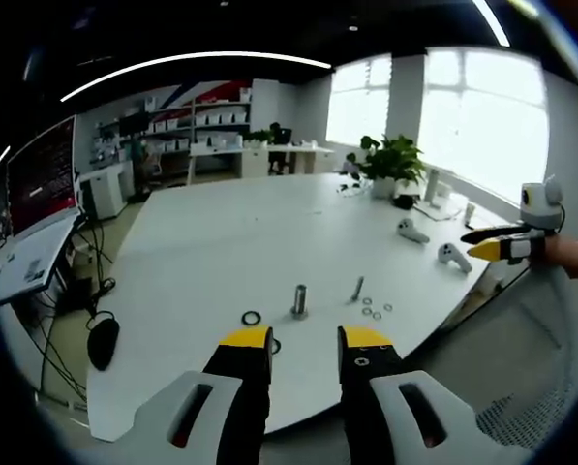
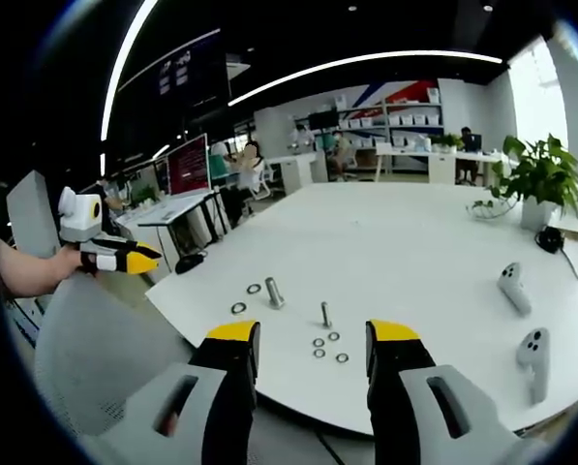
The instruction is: Place the washer onto the threaded stud by aligning its center hole with the stud, sliding it down to the base, and recovering from edge contact or off-axis alignment until the washer reaches the visible bottom stop.
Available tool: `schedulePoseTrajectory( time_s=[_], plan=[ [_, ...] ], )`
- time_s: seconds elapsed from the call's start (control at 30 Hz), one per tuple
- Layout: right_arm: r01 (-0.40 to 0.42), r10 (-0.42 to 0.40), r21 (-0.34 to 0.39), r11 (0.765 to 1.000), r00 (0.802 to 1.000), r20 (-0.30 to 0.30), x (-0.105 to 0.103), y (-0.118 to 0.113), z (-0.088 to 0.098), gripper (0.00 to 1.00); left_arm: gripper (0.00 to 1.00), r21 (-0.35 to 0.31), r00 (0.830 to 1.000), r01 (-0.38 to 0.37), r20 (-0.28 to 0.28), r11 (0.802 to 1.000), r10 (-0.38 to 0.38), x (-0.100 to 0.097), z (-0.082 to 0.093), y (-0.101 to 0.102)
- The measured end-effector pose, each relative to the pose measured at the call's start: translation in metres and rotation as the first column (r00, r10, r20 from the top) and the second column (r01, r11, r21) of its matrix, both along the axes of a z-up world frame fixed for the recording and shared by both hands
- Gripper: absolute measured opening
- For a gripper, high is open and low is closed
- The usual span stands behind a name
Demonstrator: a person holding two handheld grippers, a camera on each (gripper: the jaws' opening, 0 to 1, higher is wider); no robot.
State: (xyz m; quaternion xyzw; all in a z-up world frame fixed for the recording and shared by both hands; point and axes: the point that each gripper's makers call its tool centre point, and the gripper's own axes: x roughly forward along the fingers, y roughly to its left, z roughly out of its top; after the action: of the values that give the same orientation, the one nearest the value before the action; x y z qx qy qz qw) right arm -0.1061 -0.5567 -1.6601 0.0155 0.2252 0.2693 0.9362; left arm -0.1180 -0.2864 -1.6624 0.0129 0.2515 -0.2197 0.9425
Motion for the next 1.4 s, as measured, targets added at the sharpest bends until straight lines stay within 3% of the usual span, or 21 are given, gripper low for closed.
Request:
schedulePoseTrajectory(
  time_s=[0.87, 1.4],
  plan=[
    [-0.021, 0.021, 0.003, 1.0, 1.0, -0.017, -0.001, 0.004, -0.002, 0.45, 0.25, 0.019, 0.999, 0.005, -0.041, 1.0, -0.004, -0.002, -0.008, 0.001],
    [-0.014, 0.013, 0.028, 1.0, 1.0, 0.021, 0.0, 0.003, 0.005, 0.45, 0.25, 0.045, 0.998, -0.004, -0.067, 0.999, 0.007, -0.004, -0.014, 0.002]
  ],
)
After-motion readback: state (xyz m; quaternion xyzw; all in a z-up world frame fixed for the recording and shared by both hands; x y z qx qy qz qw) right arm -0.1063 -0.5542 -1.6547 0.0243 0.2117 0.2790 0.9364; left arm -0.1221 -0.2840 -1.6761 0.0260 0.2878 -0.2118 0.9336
